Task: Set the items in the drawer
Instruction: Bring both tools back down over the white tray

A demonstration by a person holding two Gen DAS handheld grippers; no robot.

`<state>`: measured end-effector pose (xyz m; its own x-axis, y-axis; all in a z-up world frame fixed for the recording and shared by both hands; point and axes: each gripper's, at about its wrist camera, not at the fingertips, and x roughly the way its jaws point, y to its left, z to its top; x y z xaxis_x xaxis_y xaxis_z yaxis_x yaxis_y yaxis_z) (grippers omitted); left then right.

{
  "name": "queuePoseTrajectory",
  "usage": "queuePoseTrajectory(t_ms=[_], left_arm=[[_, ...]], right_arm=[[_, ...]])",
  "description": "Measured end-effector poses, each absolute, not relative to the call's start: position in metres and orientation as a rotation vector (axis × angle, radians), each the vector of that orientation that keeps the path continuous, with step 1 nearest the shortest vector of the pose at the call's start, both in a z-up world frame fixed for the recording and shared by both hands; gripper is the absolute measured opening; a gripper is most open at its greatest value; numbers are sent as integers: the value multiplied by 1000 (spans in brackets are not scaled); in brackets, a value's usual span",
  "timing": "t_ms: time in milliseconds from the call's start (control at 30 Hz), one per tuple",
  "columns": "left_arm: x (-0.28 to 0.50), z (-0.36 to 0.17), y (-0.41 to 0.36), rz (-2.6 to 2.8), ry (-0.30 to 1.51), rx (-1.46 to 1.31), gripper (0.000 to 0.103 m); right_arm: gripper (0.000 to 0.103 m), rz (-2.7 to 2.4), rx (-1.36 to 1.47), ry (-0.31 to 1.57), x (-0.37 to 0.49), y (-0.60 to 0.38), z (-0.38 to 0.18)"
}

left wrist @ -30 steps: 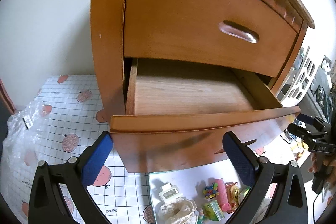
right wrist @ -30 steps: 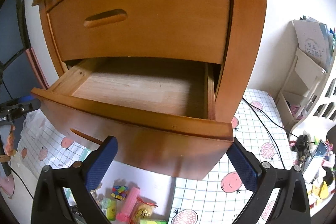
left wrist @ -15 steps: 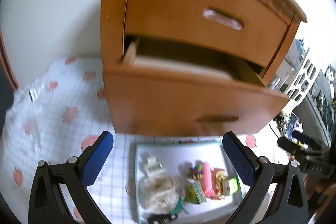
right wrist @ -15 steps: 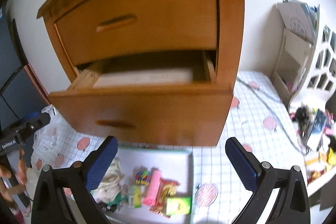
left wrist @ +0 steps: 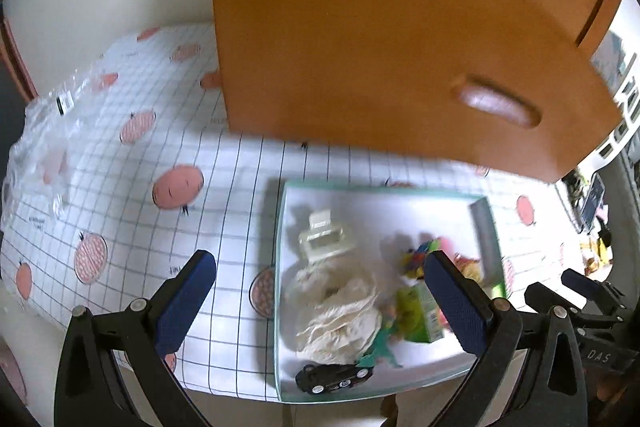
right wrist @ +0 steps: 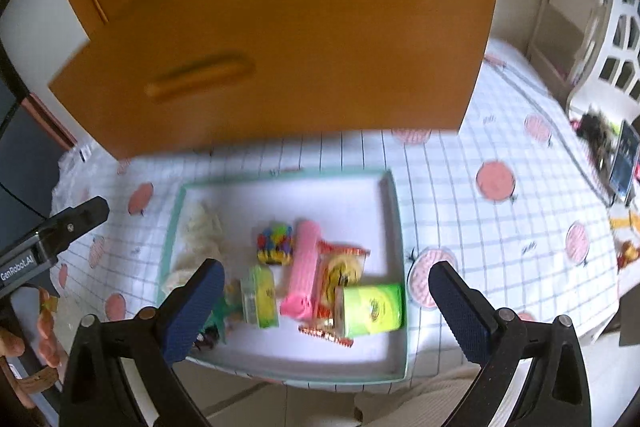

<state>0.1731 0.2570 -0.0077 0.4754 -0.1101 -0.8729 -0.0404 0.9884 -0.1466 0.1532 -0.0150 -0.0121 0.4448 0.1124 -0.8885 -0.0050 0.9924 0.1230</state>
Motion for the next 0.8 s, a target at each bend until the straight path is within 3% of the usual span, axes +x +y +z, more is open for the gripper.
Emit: queuePoseTrajectory(t_ms=[167,467,800], left_arm=[[173,-28,252,-51,1111,-155,103],[175,-54,244,-74,1150,-163,102],[173,-82,238,-114,1204,-194,87]], right_arm=[[100,59,100,1185,153,-18,-35],[86,30,117,1294,156,-29,-71],[76,2,211,1368,165,-46,-96]])
